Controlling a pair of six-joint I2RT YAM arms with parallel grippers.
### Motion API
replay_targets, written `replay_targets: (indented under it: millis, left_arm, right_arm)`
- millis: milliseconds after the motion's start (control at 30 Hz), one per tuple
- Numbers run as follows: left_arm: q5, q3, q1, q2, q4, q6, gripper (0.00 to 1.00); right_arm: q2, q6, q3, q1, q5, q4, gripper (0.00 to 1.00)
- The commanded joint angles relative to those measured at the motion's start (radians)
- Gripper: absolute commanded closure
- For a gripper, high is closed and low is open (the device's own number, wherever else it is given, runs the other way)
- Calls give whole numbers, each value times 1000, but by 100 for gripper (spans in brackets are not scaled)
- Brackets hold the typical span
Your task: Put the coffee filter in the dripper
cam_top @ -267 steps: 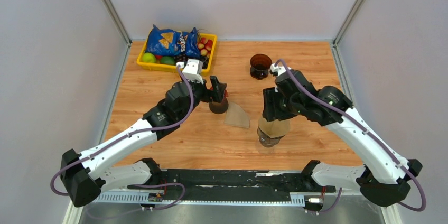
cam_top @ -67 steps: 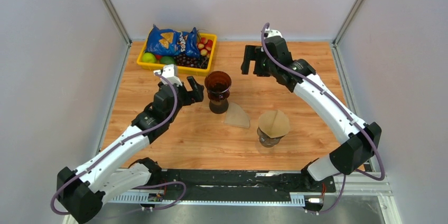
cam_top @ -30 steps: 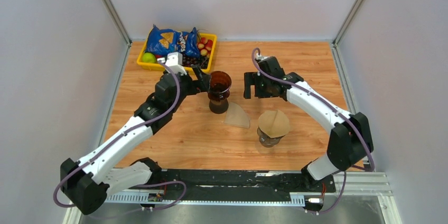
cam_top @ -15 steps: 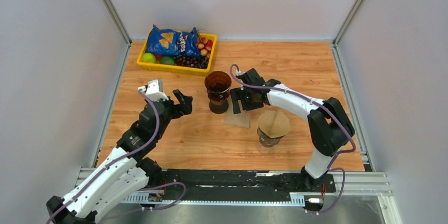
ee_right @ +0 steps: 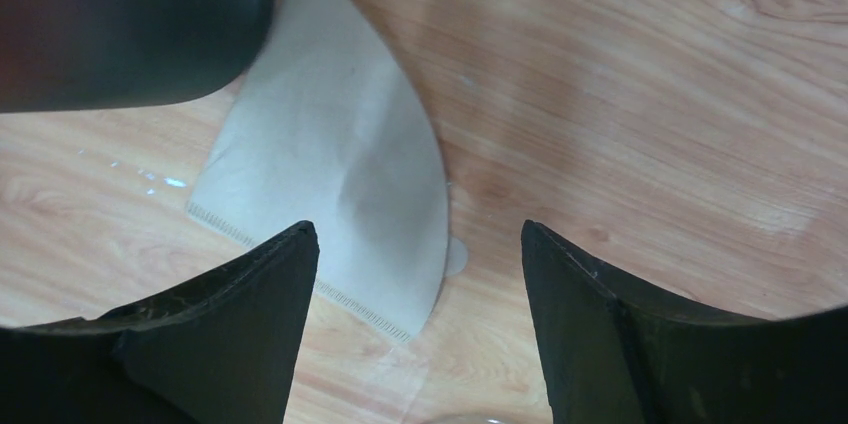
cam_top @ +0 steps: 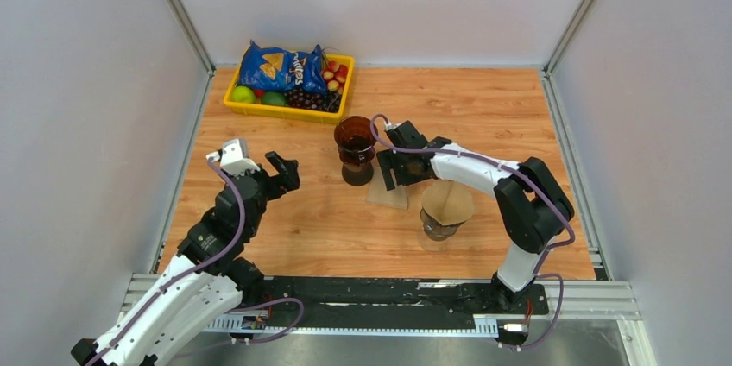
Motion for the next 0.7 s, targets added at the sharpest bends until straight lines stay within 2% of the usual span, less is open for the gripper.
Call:
replay_targets:
  millis: [0, 233, 667]
  left_arm:
    - [-58, 19, 4, -23, -30, -17, 0]
    - [-79, 18, 4, -33, -34, -16, 0]
    - [-91, 21, 5, -37, -42, -14, 0]
  right_arm:
    - [3, -1, -27, 4, 90, 87, 23]
    - [-14, -23, -85, 6, 144, 169, 23]
    - [18, 2, -108, 3, 297, 184, 22]
